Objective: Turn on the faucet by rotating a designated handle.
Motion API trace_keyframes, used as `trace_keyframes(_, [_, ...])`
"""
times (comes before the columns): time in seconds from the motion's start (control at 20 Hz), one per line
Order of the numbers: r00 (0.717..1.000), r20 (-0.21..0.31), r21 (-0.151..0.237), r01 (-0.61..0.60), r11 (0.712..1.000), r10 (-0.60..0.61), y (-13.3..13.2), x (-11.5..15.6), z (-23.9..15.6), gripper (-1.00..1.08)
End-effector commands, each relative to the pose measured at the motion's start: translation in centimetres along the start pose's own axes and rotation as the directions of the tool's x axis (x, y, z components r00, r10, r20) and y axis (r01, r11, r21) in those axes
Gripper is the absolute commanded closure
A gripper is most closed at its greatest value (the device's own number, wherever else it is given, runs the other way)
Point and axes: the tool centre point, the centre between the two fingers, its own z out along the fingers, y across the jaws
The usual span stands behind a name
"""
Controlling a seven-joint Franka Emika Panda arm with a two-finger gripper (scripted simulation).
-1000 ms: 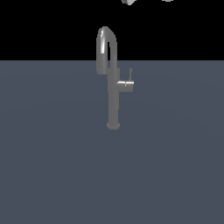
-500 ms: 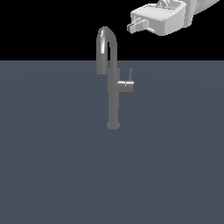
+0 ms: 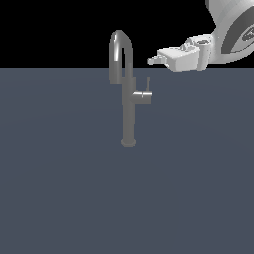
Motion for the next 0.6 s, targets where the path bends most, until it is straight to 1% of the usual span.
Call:
trace_keyframes(0.0, [0.998, 0.044, 0.046, -0.052, 0.998, 0.05, -0.2, 1.6, 0.1, 1.08])
trace_keyframes(0.1, [0.994, 0.074, 0.075, -0.088, 0.993, 0.083, -0.3, 2.7, 0.3, 1.08])
trace_keyframes(0.25, [0.986, 0.112, 0.108, -0.132, 0.985, 0.12, -0.3, 4.1, 0.5, 1.08])
trace_keyframes(0.4, [0.979, 0.14, 0.13, -0.164, 0.978, 0.146, -0.3, 5.0, 0.7, 1.08])
trace_keyframes(0.55, [0.975, 0.156, 0.143, -0.183, 0.973, 0.16, -0.2, 5.6, 0.9, 1.08])
